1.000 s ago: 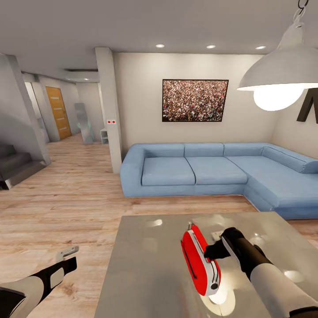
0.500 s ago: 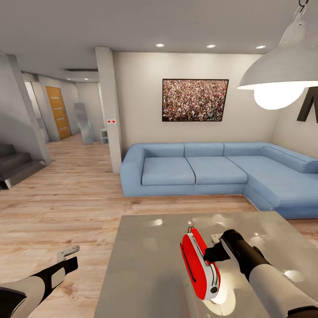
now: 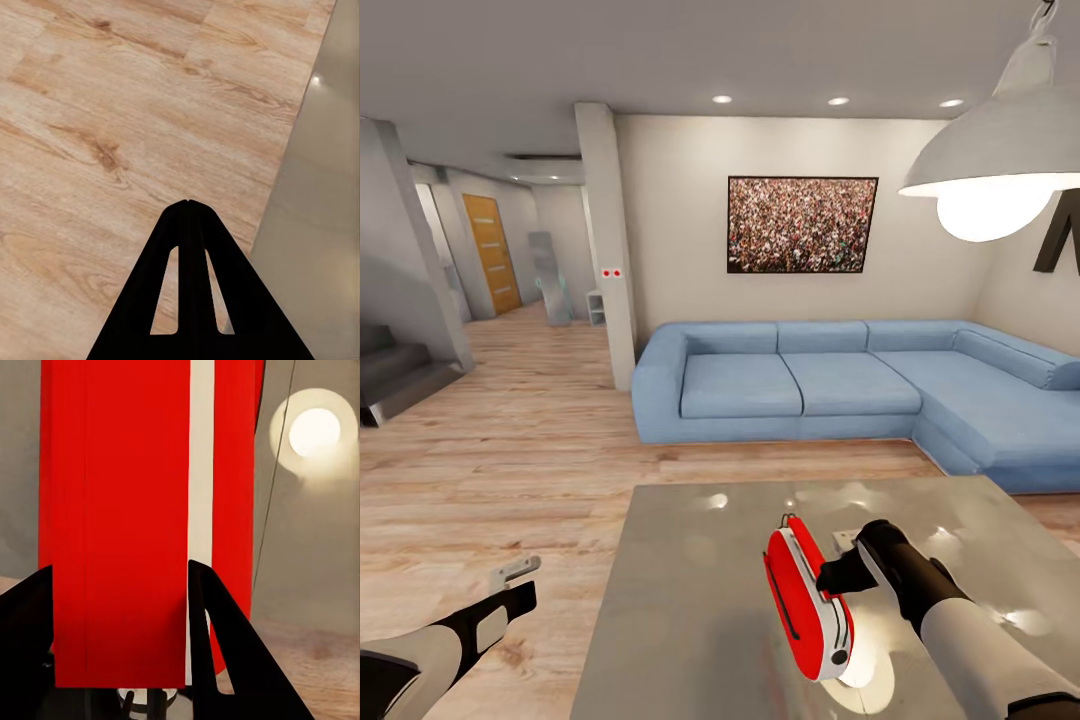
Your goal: Turn on the radio receiver that's on the table in the living room.
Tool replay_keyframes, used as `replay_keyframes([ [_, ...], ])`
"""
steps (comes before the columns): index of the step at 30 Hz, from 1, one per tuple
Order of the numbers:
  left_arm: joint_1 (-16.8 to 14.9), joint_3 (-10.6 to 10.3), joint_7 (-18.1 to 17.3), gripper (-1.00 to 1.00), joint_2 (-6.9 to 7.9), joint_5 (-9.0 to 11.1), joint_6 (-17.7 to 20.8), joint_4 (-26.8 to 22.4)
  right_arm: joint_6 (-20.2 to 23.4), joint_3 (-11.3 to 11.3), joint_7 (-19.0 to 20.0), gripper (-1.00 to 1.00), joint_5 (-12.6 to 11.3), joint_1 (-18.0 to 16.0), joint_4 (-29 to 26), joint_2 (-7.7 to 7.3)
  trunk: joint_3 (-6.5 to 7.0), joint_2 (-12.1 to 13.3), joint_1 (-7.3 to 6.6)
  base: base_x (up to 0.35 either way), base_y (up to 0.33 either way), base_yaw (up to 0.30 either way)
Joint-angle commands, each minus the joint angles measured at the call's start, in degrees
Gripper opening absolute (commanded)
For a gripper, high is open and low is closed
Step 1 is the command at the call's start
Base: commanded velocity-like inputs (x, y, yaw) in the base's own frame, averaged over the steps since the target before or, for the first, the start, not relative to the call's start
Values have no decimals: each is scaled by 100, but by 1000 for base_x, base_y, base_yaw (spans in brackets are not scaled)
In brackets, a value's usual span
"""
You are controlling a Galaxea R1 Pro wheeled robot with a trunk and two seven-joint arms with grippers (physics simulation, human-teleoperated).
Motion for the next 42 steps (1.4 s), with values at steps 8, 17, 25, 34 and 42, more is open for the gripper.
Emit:
replay_keyframes([
  [8, 0, -4, 0, -100, -1, -5, 0, 0, 2, -3, 3, -100, -28, -2, 0, 1, -144, -323, 176, 0, 0, 0],
  [17, 0, -5, 0, -100, -2, -9, 0, 0, 2, -3, 8, -100, -28, -2, 0, 2, -180, -403, 220, 0, 0, 0],
  [25, 0, -5, 0, -100, -2, -9, 0, 0, -15, -3, 3, -100, -26, -2, 0, 9, -269, -604, 330, 0, 0, 0],
  [34, 0, -2, 4, -100, -2, -9, 0, 0, -24, -3, 3, -100, -28, -2, 0, 9, -431, -965, 528, 0, 0, 0],
  [42, 0, -4, 8, -100, -2, -9, 0, 0, -24, -3, 3, -100, -28, -2, 33, 15, -575, -1285, 703, 0, 0, 0],
])
